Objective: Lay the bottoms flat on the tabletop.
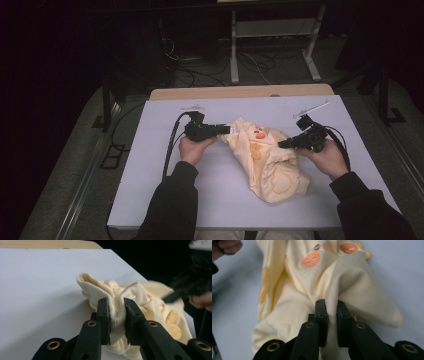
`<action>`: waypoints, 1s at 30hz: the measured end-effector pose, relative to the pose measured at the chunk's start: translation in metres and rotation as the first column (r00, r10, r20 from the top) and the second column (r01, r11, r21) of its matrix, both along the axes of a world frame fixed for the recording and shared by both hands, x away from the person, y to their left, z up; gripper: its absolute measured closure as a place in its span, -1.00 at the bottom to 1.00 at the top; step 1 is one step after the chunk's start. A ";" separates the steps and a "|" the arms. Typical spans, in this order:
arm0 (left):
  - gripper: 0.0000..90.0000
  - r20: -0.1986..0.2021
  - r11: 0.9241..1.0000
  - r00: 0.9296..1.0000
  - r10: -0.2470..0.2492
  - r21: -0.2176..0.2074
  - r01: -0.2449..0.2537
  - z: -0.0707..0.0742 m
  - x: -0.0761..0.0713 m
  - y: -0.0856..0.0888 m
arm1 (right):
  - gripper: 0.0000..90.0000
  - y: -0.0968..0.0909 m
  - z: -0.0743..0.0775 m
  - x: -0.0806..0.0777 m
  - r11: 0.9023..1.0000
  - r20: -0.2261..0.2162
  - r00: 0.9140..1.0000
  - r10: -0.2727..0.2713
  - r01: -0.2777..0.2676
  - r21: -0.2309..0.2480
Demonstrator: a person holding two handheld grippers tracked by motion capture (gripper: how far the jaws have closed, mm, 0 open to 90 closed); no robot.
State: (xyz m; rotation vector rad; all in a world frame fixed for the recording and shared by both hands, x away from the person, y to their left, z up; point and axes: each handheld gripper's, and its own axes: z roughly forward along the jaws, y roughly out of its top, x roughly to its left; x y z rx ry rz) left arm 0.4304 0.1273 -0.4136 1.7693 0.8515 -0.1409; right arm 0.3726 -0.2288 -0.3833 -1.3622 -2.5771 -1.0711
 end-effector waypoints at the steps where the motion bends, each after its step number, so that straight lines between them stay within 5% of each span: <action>1: 0.66 -0.016 1.000 1.000 0.001 -0.004 -0.001 -0.002 0.002 0.001 | 0.80 0.003 -0.001 -0.005 1.000 0.004 1.000 0.007 -0.007 -0.002; 9: 0.66 -0.043 0.999 0.999 0.012 0.045 -0.010 -0.006 0.008 -0.003 | 0.81 0.033 -0.013 -0.042 0.999 0.010 0.999 0.039 -0.039 0.008; 13: 0.64 -0.056 0.995 0.998 0.029 0.099 -0.024 -0.012 0.008 -0.007 | 0.81 0.044 -0.031 -0.049 0.999 -0.006 1.000 0.007 -0.006 0.033; 17: 0.52 -0.038 0.993 0.998 0.052 0.106 -0.048 -0.011 0.004 -0.004 | 0.81 0.045 -0.040 -0.050 0.998 -0.021 1.000 -0.023 0.024 0.057; 23: 0.08 0.009 0.977 0.980 0.196 0.081 -0.197 0.002 -0.022 0.020 | 0.80 0.048 -0.040 -0.054 0.998 0.011 0.999 -0.045 0.045 0.051; 27: -0.13 0.007 0.975 0.977 0.214 0.059 -0.214 0.006 -0.037 0.024 | 0.80 0.048 -0.039 -0.055 0.996 0.014 0.998 -0.060 0.059 0.060; 30: -0.22 0.018 0.970 0.975 0.221 0.097 -0.222 0.008 -0.054 0.021 | 0.80 0.050 -0.036 -0.058 0.995 0.028 0.996 -0.079 0.077 0.065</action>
